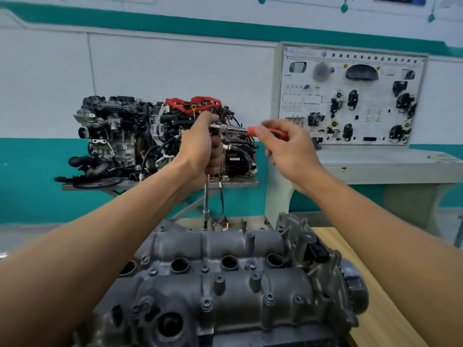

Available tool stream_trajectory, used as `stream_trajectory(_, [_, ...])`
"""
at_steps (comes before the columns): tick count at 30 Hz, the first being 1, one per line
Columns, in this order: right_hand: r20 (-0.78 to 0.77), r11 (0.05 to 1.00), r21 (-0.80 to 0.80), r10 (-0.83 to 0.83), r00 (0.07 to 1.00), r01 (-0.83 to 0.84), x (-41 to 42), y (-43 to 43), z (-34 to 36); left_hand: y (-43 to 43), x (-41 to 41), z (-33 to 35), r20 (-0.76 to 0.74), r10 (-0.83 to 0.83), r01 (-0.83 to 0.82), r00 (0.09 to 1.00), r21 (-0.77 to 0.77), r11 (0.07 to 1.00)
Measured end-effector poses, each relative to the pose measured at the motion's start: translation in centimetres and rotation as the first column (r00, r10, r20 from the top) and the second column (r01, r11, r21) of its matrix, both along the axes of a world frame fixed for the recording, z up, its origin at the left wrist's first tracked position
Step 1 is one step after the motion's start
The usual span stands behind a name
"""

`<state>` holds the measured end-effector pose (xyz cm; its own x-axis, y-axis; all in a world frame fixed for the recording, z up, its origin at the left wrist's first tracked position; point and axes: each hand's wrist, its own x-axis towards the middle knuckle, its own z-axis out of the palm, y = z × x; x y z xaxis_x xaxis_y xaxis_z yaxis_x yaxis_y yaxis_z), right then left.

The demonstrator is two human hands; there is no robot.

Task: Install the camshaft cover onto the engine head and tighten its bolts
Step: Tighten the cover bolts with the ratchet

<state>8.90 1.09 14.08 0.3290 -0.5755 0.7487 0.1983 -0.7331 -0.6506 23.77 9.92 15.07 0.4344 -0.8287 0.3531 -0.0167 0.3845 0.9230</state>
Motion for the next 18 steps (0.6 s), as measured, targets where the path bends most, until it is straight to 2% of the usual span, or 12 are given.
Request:
stream_trajectory(3, [-0.037, 0.995, 0.092, -0.022, 0.999, 0.026, 1.3, -0.9, -0.6, -0.4, 0.4, -0.8, -0.010, 0.034, -0.034, 0.999, 0.007, 0.999])
stream_trajectory(6, [0.010, 0.987, 0.162, 0.004, 1.000, -0.006, 2.2, -1.3, -0.9, -1.0, 0.8, -1.0, -0.012, 0.061, -0.061, 0.998, 0.001, 0.998])
stream_trajectory(13, [-0.002, 0.986, 0.168, 0.019, 1.000, -0.019, 2.4, -2.4, -1.2, -1.8, 1.4, -1.2, -0.003, 0.027, -0.027, 1.000, 0.009, 1.000])
stream_trajectory(18, [0.046, 0.905, 0.380, 0.189, 0.981, -0.192, 2.6, -3.3, -1.6, -2.4, 1.6, -1.4, 0.065, -0.181, 0.177, 0.981, 0.063, 0.982])
